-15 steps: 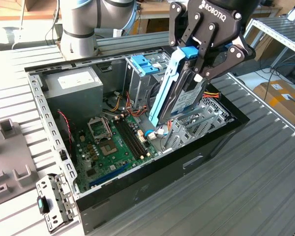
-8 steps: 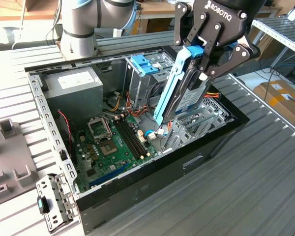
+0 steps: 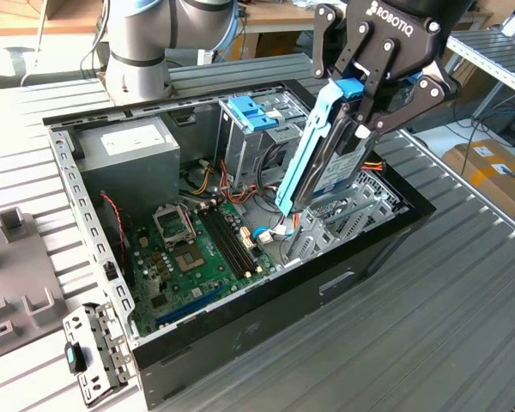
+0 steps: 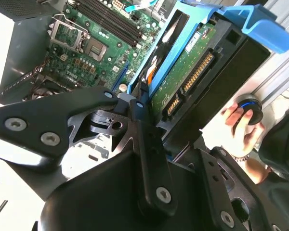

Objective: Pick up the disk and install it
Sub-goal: 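Pick up the disk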

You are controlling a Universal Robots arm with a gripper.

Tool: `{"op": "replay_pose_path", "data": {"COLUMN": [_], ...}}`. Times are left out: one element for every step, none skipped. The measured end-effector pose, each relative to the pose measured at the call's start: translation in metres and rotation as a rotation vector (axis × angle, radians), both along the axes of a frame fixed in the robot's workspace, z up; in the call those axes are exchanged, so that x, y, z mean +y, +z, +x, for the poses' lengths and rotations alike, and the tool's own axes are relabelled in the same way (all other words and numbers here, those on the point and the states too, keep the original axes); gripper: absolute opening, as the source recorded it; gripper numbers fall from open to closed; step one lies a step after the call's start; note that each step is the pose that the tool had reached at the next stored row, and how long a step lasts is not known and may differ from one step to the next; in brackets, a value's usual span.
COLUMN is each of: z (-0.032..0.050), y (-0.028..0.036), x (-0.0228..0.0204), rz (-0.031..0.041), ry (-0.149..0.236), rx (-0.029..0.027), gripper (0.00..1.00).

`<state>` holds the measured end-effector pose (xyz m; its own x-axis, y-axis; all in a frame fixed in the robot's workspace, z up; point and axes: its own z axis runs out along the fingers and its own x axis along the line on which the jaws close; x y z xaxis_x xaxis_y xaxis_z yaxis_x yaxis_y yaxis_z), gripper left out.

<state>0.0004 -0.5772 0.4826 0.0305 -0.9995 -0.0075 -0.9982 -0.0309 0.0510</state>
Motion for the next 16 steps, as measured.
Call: {"op": "replay_pose_path", "data": {"z": [0.0013,0.0023,0.0035,0.0044,0.0061,0.0071,0.0081,0.0092,0.0101,0.0114,0.0123,0.0132,0.0141,0.0159,0.0168,0.0179], "y": [0.0,0.0,0.0,0.0,-0.0001,-0.0001,-0.0002,-0.0002,-0.0002,-0.0003,-0.0003,-0.0002,-0.0003,-0.0004,-0.0004,-0.0004], "x": [0.0,0.0,0.0,0.0,0.0,0.0,0.0,0.0,0.0,0.0,0.0,0.0,0.0,0.0,0.0,0.0], "rz": [-0.0001,-0.0002,-0.0003,-0.0004,-0.0005,-0.0005,-0.0004,-0.0004,-0.0004,-0.0005,-0.0006,-0.0006,-0.0006,-0.0006,-0.0007,-0.0007], "ry": [0.0,0.0,0.0,0.0,0.0,0.0,0.0,0.0,0.0,0.0,0.0,0.0,0.0,0.0,0.0,0.0], "rx": [0.0,0.0,0.0,0.0001,0.0,0.0,0.0,0.0,0.0,0.0,0.0,0.0,0.0,0.0,0.0,0.0], "gripper": [0.36,0.36,0.36,0.36,0.36,0.36,0.36,0.36,0.36,0.36,0.36,0.36,0.36,0.36,0.36,0.36]}}
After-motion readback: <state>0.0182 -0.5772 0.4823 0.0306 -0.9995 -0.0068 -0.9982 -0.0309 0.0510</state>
